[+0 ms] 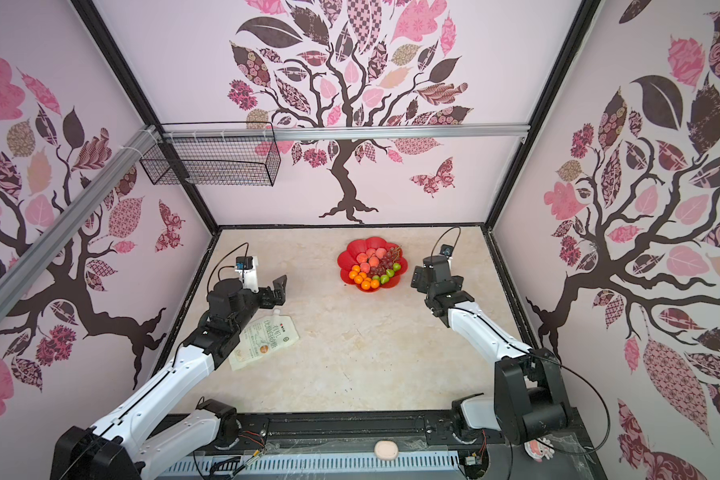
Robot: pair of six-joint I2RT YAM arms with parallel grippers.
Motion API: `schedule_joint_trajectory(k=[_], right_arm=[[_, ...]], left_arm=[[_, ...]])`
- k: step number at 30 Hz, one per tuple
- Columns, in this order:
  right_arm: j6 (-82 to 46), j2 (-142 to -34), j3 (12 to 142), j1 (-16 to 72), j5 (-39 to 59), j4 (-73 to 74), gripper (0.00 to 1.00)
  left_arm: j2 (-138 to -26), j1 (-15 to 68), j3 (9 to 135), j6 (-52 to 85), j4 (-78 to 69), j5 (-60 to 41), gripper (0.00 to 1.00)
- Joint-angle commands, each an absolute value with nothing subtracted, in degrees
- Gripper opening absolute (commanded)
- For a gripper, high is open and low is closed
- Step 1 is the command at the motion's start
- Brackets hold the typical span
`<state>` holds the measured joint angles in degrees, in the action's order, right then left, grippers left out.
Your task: Place and organize the fake fruits in the fruit bowl
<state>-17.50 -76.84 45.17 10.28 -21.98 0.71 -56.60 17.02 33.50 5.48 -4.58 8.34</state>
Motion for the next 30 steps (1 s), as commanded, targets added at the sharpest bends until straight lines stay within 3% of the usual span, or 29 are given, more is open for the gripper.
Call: schedule_joint_trajectory(k=[1,14,22,25,28,30], right_arm=[[-13.25,-75.34,40.89,8.18,-23.08,9.31,1.0],[-6.02,-79.41,29.75,7.4,-21.47,33.22,1.0],[-3.82,-82.99,25.06,5.81,-13.64,43.54,1.0],[-3.47,-84.71,22.54,5.72,-14.35,50.28,1.0],[-2.02,-84.18,23.38,5.46,-13.1,48.05,1.0],[-2.71,-87.01,19.04,4.53,-13.2,58.69,1.0]], left_arm=[[-56.66,13.99,30.24,-0.24,-8.85,10.64,0.98],[-68.91,3.4,23.66,2.03,-27.91,1.8,0.98],[-75.75,-5.32,21.46,3.04,-39.33,-3.01,0.98],[-80.48,-6.35,20.05,4.17,-46.45,-6.06,0.98],[-86.5,-6.4,19.3,3.77,-52.88,-6.87,0.98],[-90.11,-6.29,19.37,3.84,-56.56,-6.36,0.98]])
